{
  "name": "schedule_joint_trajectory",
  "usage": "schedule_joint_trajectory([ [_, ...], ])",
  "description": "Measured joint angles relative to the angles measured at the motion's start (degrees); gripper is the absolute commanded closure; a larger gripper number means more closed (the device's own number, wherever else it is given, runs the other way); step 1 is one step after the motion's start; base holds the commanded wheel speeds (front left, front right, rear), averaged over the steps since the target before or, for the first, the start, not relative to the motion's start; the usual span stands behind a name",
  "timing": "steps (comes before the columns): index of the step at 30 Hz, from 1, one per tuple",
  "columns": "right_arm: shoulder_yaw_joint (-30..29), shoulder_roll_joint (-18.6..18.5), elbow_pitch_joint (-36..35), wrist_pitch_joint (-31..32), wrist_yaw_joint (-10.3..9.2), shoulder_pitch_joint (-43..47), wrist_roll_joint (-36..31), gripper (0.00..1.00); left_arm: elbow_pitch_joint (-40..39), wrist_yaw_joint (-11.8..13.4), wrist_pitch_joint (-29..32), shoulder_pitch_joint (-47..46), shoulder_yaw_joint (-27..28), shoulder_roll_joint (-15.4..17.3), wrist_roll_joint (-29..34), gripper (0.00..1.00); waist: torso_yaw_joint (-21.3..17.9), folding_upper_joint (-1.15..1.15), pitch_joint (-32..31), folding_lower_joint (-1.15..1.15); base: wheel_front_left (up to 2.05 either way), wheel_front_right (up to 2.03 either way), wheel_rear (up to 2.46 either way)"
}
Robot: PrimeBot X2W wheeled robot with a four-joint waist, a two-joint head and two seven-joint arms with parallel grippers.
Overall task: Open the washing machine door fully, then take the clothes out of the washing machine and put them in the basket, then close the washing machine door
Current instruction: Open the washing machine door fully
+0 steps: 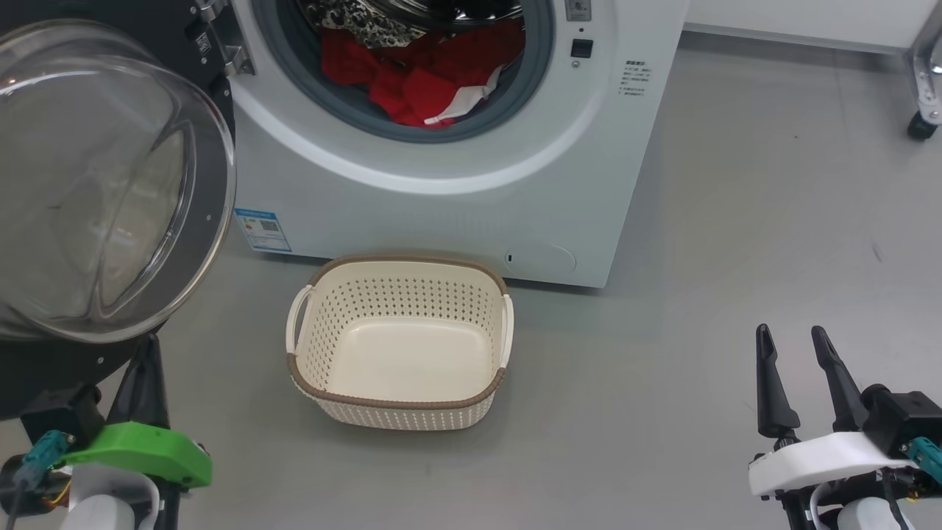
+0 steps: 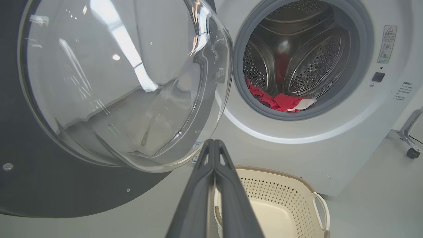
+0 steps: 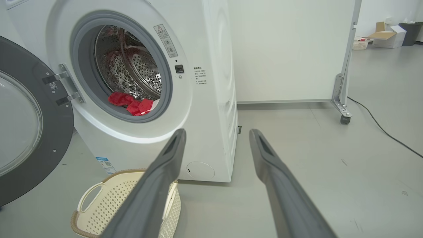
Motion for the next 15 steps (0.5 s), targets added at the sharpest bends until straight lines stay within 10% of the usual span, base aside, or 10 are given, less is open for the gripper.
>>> schedule_joint_trajectory([
  [15, -1.03, 0.01, -2.1, -0.15, 0.01, 2.69, -0.08, 0.0, -6.17, -0.59, -0.01, 4.67, -4.15, -2.89, 1.34, 1.0, -4.47, 0.0, -1.62, 0.0, 0.0, 0.0, 0.0],
])
